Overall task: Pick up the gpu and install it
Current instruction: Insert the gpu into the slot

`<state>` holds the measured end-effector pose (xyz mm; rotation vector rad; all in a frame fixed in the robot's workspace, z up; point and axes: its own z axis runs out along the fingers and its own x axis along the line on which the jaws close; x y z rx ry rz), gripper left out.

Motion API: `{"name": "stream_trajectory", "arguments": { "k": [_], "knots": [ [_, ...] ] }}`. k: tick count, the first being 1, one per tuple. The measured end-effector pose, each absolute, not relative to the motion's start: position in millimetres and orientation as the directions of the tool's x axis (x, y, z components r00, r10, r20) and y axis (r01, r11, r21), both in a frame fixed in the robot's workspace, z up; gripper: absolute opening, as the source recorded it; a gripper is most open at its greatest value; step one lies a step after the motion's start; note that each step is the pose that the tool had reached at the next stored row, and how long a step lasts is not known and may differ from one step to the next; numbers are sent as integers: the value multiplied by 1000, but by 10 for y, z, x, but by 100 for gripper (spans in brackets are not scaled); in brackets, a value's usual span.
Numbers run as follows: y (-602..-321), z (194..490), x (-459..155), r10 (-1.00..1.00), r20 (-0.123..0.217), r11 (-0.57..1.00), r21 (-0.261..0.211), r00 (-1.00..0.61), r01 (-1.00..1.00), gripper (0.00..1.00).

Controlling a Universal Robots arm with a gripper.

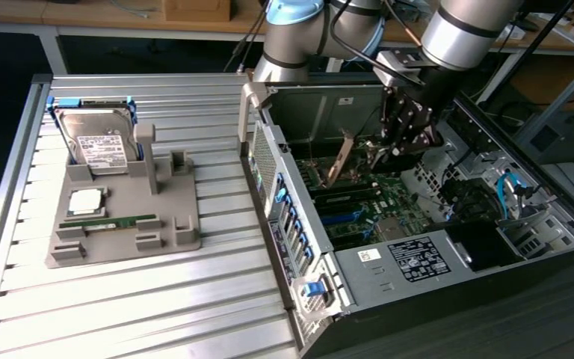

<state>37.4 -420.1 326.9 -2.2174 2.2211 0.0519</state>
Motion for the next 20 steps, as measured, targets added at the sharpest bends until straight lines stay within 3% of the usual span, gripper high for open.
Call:
{"name": "stream_trajectory", "arguments": {
  "k": [20],
  "knots": [
    [-4252, 3238, 359, -1000, -25, 1, 21, -2, -1000, 27]
  ]
}}
